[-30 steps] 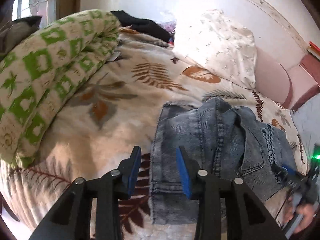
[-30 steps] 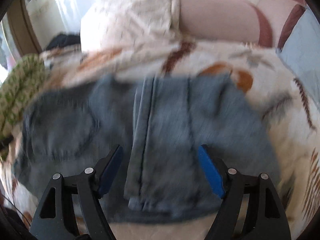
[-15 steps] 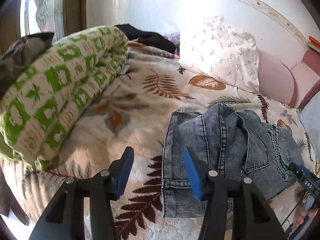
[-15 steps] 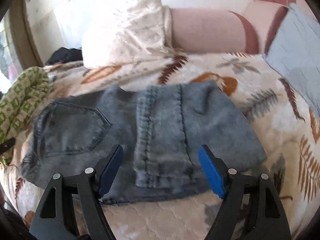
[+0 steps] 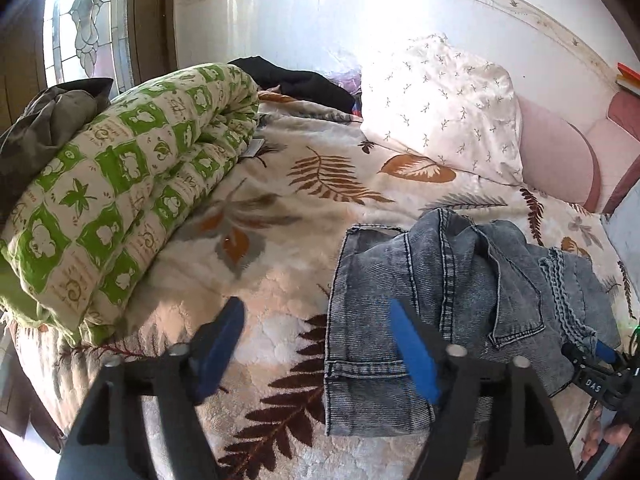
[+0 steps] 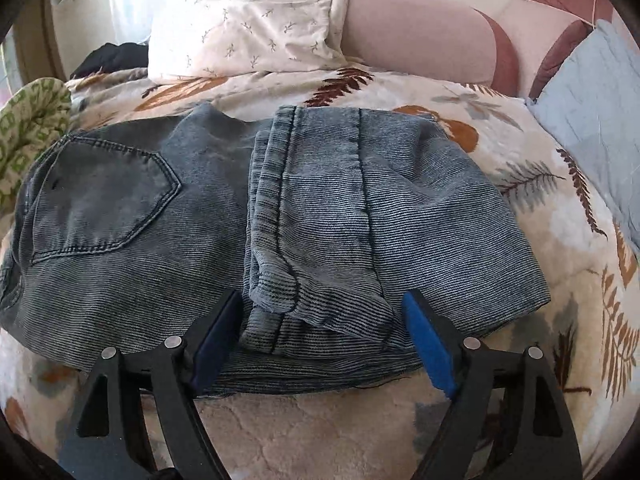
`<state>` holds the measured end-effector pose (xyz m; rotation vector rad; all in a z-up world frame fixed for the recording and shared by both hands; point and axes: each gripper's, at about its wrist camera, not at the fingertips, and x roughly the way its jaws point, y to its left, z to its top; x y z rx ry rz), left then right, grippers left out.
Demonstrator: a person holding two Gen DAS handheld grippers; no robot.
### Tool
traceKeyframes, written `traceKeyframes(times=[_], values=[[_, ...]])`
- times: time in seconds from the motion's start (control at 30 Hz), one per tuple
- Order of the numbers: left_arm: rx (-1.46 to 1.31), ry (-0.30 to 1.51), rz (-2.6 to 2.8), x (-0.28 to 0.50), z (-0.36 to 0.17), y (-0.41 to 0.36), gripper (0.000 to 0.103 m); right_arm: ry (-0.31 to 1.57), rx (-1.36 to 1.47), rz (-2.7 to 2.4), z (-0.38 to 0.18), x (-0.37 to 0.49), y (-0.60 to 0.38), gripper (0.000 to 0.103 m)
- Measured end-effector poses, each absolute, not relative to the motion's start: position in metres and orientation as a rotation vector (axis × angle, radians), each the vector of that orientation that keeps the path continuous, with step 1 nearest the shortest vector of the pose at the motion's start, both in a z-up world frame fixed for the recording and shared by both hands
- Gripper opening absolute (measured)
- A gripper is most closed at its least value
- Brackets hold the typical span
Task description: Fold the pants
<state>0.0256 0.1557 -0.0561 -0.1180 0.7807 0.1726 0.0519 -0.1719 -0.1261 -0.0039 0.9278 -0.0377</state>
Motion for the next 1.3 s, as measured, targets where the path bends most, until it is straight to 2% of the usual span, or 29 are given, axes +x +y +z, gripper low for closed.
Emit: traceKeyframes(times=[0.13, 0.27, 0.43, 0.7, 0.8, 0.87, 0.97, 1.13, 1.2, 1.27, 1.3], values=[[-0.125, 0.792, 0.174, 0.02, -0.058, 0.159, 0.094, 0.932, 0.004, -0.021, -0.116, 0.05, -0.173, 0.082], [-0.174, 0.833, 0.19, 0.003, -0.065, 0.17, 0.1, 0.87, 0.018, 0.047, -0.088, 0.039, -0.163, 0.082], [-0.28, 0.891, 0.143, -0.013, -0.079, 0.175, 0.1, 0.838, -0.034, 0.227, -0.044, 0.046, -0.121, 0.082], [-0.243, 0.886, 0.118, -0.004, -0.085, 0.163, 0.099, 0.881, -0.057, 0.445, 0.004, 0.102, -0.04, 0.082], [-0.191, 0.882, 0.098, 0.004, -0.089, 0.152, 0.092, 0.946, -0.119, 0.515, 0.003, 0.124, -0.002, 0.082], [-0.155, 0.883, 0.074, 0.011, -0.092, 0.143, 0.08, 1.011, -0.136, 0.578, -0.003, 0.137, 0.024, 0.082], [-0.153, 0.906, 0.038, 0.022, -0.1, 0.135, 0.068, 1.097, -0.158, 0.626, -0.016, 0.157, 0.057, 0.082], [-0.145, 0.894, 0.02, 0.033, -0.103, 0.128, 0.059, 1.203, -0.235, 0.643, -0.041, 0.186, 0.089, 0.082], [-0.15, 0.895, 0.0, 0.034, -0.104, 0.128, 0.05, 1.239, -0.253, 0.659, -0.049, 0.195, 0.098, 0.082], [-0.135, 0.876, -0.019, 0.034, -0.102, 0.125, 0.034, 1.277, -0.263, 0.681, -0.058, 0.203, 0.109, 0.082], [-0.124, 0.868, -0.032, 0.033, -0.101, 0.123, 0.031, 1.292, -0.271, 0.684, -0.061, 0.206, 0.113, 0.082]])
